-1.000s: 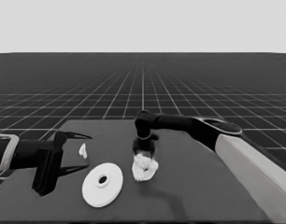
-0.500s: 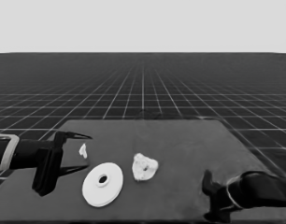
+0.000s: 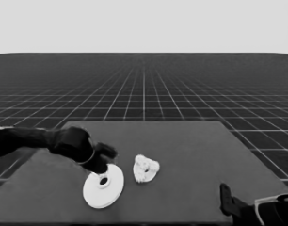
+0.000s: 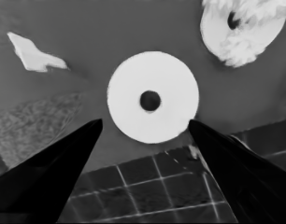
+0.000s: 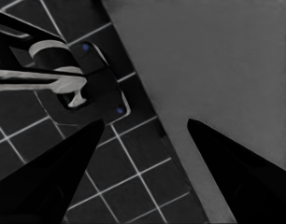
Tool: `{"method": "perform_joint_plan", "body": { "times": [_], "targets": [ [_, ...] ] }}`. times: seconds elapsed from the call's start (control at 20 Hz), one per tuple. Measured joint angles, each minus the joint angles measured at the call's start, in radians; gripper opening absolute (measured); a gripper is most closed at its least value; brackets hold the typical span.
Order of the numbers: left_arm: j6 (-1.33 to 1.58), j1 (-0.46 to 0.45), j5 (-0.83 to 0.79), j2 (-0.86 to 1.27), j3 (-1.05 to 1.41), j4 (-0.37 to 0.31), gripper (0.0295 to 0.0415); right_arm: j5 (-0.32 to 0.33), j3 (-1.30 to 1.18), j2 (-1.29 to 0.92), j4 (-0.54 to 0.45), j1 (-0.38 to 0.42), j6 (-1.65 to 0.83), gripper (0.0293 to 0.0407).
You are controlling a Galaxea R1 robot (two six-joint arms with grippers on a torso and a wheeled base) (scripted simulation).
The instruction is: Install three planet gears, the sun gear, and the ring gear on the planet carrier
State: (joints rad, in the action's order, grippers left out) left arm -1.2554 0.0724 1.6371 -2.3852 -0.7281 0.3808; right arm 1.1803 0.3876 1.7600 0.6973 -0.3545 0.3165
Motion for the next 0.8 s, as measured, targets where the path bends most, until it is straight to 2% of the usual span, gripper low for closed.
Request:
{"method": "perform_joint_plan", "body": {
  "times": [0.05,0.1,0.2,0.3,0.35,0.45,0.55,0.8],
  "targets": [
    [-0.080,-0.009,-0.035,-0.015,-0.106,-0.101,0.0391,0.000,0.000,0.000,0.000,0.000,0.000,0.0385],
    [-0.115,-0.015,-0.058,-0.025,-0.177,-0.161,0.0387,0.000,-0.001,-0.001,0.000,0.000,0.000,0.0385],
    [-0.137,-0.022,-0.080,-0.037,-0.253,-0.219,0.0385,0.000,-0.001,-0.001,0.000,0.000,-0.001,0.0385],
    [-0.141,-0.025,-0.087,-0.042,-0.283,-0.239,0.0385,0.000,-0.001,-0.001,0.000,0.000,-0.001,0.0385],
    [-0.126,-0.121,-0.107,-0.051,-0.315,-0.142,0.0385,0.000,-0.001,-0.001,0.000,0.000,-0.001,0.0385],
    [-0.099,-0.221,-0.136,-0.067,-0.371,-0.058,0.0385,0.000,-0.001,-0.001,0.000,0.000,-0.001,0.0385],
    [-0.087,-0.251,-0.149,-0.075,-0.397,-0.032,0.0385,0.000,-0.001,-0.001,0.000,0.000,-0.001,0.0385],
    [-0.081,-0.264,-0.156,-0.079,-0.410,-0.020,0.0385,0.000,-0.001,-0.001,0.000,0.000,-0.001,0.0385]
  ]
}}
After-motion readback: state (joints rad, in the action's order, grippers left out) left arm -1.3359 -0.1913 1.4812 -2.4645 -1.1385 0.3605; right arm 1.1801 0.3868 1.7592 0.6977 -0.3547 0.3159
